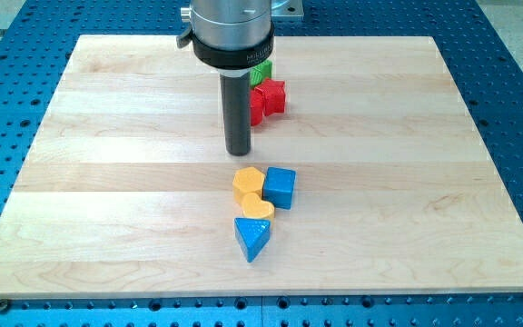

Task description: Separate the red blocks and the green blocks

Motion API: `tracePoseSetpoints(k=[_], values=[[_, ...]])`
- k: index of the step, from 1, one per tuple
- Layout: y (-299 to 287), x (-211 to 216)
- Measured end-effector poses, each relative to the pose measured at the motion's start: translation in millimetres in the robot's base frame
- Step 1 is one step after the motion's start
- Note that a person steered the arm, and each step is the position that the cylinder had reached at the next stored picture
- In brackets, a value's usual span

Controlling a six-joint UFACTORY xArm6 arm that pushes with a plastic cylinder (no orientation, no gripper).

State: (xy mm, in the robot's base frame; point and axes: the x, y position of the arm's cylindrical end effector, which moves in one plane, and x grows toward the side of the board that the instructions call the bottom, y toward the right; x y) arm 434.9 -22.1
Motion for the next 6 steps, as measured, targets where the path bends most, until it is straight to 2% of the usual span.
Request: tracePoseSetpoints(k=[1, 2, 3, 4, 5, 6], values=[[37, -1], [61, -29], [151, -65], [107, -128], [44, -140], [-17, -104]])
